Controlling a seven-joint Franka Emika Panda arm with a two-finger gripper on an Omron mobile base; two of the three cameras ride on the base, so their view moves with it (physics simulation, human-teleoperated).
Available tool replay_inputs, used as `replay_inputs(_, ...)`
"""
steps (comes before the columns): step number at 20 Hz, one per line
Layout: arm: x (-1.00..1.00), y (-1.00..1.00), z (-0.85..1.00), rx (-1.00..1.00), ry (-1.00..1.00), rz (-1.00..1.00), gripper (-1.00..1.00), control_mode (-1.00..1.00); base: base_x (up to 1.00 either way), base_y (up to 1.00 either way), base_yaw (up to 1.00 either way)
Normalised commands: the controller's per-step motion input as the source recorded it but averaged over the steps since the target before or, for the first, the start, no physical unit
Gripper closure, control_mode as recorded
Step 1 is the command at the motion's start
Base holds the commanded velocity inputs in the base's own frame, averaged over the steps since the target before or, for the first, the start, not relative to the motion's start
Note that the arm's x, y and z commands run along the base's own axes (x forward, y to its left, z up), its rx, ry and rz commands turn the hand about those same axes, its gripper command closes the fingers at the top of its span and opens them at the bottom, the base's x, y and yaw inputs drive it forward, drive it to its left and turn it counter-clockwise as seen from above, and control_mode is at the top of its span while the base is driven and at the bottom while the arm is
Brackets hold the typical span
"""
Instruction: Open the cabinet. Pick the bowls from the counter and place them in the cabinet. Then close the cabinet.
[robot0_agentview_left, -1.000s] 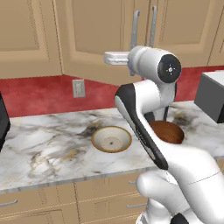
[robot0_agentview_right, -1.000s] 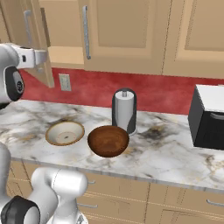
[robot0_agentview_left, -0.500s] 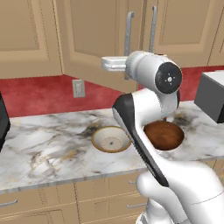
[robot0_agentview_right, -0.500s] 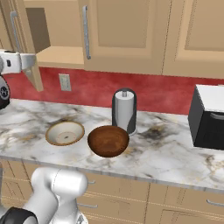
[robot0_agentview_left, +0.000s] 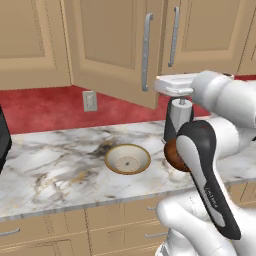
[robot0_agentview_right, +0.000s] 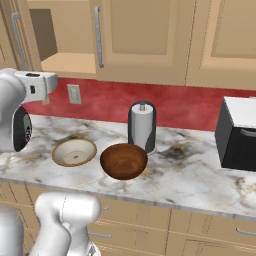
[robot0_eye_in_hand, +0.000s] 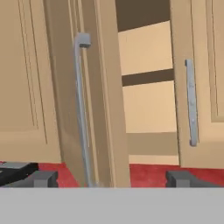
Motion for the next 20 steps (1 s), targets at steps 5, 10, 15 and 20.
replay_inputs(5,0.02,-0.85,0.0,0.03,0.11,0.42,-1.0,-1.0,0.0,0.0,0.0)
replay_inputs(10,0.15,-0.59,0.0,0.01,0.06,0.44,-1.0,-1.0,0.0,0.0,0.0)
replay_inputs(15,0.13,-0.01,0.0,0.03,0.0,0.06,-1.0,-1.0,0.0,0.0,0.0)
replay_inputs(20,0.46,0.17,0.0,0.06,0.03,0.0,-1.0,-1.0,0.0,0.0,0.0)
